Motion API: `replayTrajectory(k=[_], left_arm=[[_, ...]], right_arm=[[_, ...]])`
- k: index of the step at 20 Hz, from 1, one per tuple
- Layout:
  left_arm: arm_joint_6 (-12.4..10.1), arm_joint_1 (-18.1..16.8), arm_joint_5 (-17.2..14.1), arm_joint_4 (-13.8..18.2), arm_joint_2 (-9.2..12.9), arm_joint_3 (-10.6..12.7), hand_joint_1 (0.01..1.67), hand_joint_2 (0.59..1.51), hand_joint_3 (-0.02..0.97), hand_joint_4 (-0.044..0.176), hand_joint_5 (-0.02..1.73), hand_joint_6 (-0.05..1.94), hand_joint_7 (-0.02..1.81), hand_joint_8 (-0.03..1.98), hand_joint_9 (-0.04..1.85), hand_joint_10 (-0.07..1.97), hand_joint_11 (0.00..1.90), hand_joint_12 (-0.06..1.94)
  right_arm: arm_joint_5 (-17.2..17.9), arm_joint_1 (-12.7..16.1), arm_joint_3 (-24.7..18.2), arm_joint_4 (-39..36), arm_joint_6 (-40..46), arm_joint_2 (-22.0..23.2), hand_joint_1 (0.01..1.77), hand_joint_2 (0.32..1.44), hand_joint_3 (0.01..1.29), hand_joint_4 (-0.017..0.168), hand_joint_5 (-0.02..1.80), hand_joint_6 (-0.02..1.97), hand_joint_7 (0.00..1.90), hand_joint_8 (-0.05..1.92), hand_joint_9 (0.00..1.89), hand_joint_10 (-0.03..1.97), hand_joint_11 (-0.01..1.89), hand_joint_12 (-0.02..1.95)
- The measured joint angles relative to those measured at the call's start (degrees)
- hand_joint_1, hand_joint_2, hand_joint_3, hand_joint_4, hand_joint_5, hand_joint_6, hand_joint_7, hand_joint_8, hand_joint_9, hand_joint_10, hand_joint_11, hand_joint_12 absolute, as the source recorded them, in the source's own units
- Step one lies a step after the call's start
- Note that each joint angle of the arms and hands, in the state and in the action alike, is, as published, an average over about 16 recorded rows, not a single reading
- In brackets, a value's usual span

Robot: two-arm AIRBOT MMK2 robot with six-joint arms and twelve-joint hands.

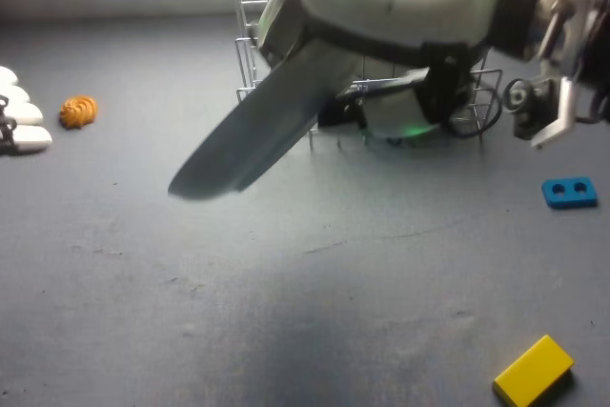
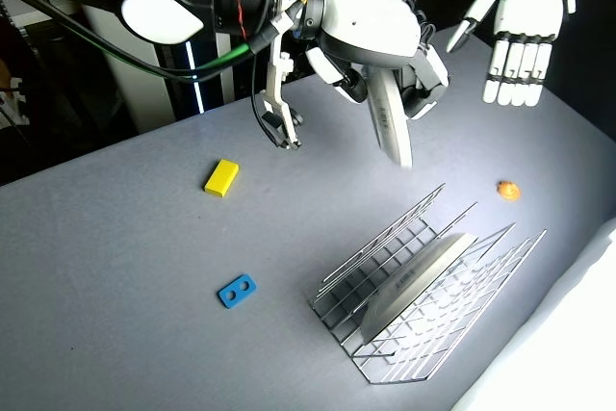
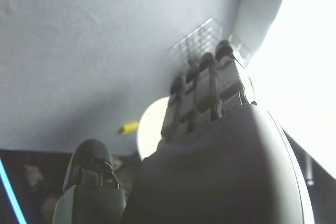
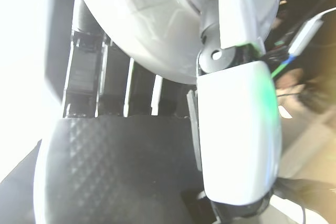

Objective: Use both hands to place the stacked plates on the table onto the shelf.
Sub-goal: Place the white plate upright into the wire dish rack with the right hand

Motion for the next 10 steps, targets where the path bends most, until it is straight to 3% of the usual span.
replayTrajectory(k=[5,10], left_arm=[[0.53,-2.92,-8.16,6.75,0.02,-1.01,0.02,1.184,0.005,-0.002,0.03,0.00,0.03,0.00,0.02,0.01,0.02,0.00],[0.96,-8.75,-14.81,12.54,0.09,-2.18,0.02,1.184,0.005,-0.002,0.03,0.00,0.04,0.00,0.02,0.01,0.02,0.00]], right_arm=[[-1.43,2.55,1.59,5.76,4.02,1.57,1.21,0.97,0.01,0.028,1.00,0.94,1.08,0.82,1.14,0.21,0.61,1.28],[-2.34,3.80,4.29,10.97,7.56,1.86,1.21,0.97,0.01,0.027,0.99,0.95,1.08,0.83,1.14,0.20,0.61,1.28]])
